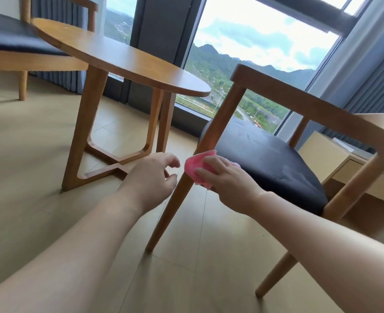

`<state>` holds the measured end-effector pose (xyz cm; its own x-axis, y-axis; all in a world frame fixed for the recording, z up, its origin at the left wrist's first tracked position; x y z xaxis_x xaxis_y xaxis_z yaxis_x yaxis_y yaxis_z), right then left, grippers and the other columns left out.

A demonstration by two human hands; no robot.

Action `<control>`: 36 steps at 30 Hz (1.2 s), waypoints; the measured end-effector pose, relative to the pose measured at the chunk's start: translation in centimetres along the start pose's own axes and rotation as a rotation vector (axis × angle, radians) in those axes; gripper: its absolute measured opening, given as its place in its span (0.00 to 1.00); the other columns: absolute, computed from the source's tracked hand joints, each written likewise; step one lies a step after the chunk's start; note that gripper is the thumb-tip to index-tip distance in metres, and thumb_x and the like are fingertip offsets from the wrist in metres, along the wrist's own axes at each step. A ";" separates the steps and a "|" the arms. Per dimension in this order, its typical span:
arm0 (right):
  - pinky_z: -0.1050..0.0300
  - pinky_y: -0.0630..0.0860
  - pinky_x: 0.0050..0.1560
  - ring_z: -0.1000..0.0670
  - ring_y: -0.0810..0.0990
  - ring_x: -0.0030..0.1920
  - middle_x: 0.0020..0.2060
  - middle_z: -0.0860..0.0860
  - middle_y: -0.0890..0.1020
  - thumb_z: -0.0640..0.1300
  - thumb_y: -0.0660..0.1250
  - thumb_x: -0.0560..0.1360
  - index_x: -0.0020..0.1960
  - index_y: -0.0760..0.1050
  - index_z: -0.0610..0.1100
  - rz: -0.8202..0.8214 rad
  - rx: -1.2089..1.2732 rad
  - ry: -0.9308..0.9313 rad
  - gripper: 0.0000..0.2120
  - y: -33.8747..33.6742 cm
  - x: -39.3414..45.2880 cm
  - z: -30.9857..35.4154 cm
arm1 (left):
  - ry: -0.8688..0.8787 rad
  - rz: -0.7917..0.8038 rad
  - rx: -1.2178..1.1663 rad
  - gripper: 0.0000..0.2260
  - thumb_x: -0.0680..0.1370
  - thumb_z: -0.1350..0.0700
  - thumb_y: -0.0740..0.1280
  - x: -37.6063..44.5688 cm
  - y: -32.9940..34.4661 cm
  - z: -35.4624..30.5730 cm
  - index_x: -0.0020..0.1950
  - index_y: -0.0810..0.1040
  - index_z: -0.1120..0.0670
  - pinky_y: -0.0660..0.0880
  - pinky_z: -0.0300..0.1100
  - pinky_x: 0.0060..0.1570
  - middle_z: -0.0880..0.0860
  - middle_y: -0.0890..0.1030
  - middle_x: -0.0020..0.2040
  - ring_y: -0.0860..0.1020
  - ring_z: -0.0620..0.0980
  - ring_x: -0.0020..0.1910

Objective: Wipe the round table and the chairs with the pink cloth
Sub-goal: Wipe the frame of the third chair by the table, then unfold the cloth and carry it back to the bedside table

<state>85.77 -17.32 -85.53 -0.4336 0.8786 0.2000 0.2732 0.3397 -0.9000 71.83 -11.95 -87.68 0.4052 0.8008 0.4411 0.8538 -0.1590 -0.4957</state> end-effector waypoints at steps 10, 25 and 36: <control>0.63 0.76 0.49 0.54 0.77 0.51 0.54 0.50 0.78 0.34 0.62 0.75 0.63 0.74 0.45 -0.201 0.653 0.256 0.18 -16.2 -3.1 -6.8 | 0.178 0.353 -0.204 0.12 0.77 0.56 0.68 5.9 -1.7 -15.5 0.58 0.78 0.45 0.79 0.36 0.49 0.39 0.79 0.51 0.77 0.38 0.50; 0.56 0.79 0.50 0.58 0.81 0.48 0.47 0.56 0.83 0.43 0.68 0.76 0.55 0.79 0.51 -0.297 1.003 0.628 0.09 -63.2 -2.0 -37.1 | 0.187 0.359 0.043 0.08 0.78 0.44 0.64 35.7 -21.8 -65.3 0.43 0.77 0.46 0.72 0.35 0.32 0.46 0.80 0.37 0.78 0.45 0.36; 0.47 0.79 0.47 0.48 0.78 0.41 0.41 0.46 0.78 0.45 0.60 0.82 0.51 0.76 0.40 -0.463 1.527 0.902 0.10 -75.6 -12.4 -52.5 | 0.204 0.318 0.142 0.12 0.74 0.48 0.70 42.2 -17.1 -86.0 0.54 0.75 0.51 0.80 0.47 0.48 0.49 0.77 0.50 0.78 0.49 0.47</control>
<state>115.61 -36.24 0.37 0.4433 0.8812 0.1645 -0.8737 0.4657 -0.1404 102.43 -25.10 3.79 0.7107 0.5912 0.3813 0.6274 -0.2874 -0.7237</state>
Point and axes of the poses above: each hand's wrist, its own x-axis towards the middle knuckle, its own y-axis out of the palm, z = x × y, the point moved 8 cm from there along x, towards the middle knuckle
